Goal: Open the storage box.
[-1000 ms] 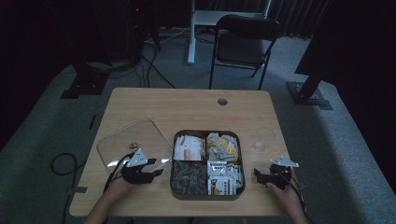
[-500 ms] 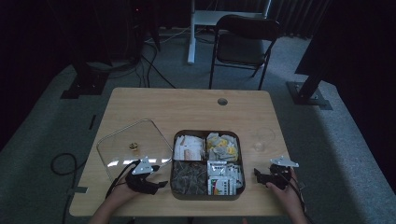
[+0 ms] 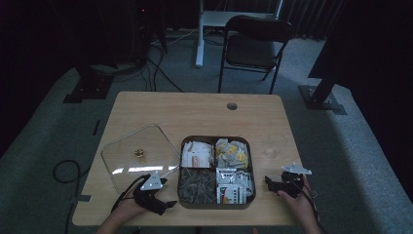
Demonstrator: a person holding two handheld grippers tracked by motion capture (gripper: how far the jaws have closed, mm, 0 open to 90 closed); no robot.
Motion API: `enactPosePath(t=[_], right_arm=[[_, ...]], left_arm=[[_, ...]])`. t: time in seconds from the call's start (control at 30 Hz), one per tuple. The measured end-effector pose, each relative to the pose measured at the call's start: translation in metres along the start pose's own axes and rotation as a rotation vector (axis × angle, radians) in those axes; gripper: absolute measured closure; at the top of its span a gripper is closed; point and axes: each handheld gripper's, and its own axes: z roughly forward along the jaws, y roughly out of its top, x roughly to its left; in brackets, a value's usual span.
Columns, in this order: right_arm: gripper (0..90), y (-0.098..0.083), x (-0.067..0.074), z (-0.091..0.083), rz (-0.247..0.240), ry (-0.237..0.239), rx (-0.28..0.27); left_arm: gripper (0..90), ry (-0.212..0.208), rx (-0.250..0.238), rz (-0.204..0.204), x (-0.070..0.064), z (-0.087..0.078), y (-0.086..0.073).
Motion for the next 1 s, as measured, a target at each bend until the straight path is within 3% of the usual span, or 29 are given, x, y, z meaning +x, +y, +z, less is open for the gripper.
enactPosePath(t=[0.23,0.43,0.5,1.0], right_arm=[[10.7,0.0,0.0,0.0,0.0,0.0,0.0],[10.7,0.0,0.0,0.0,0.001,0.0,0.0],[10.7,0.0,0.0,0.0,0.0,0.001,0.0],[10.8,0.0,0.002,0.0,0.011,-0.013,0.001]], left_arm=[[0.4,0.012,0.007,0.018,-0.004,0.003,0.0],[0.4,0.028,0.061,0.036,-0.007,0.007,0.0],[0.4,0.049,0.075,0.059,-0.009,0.008,0.001],[0.4,0.062,0.075,0.047,-0.012,0.007,0.0]])
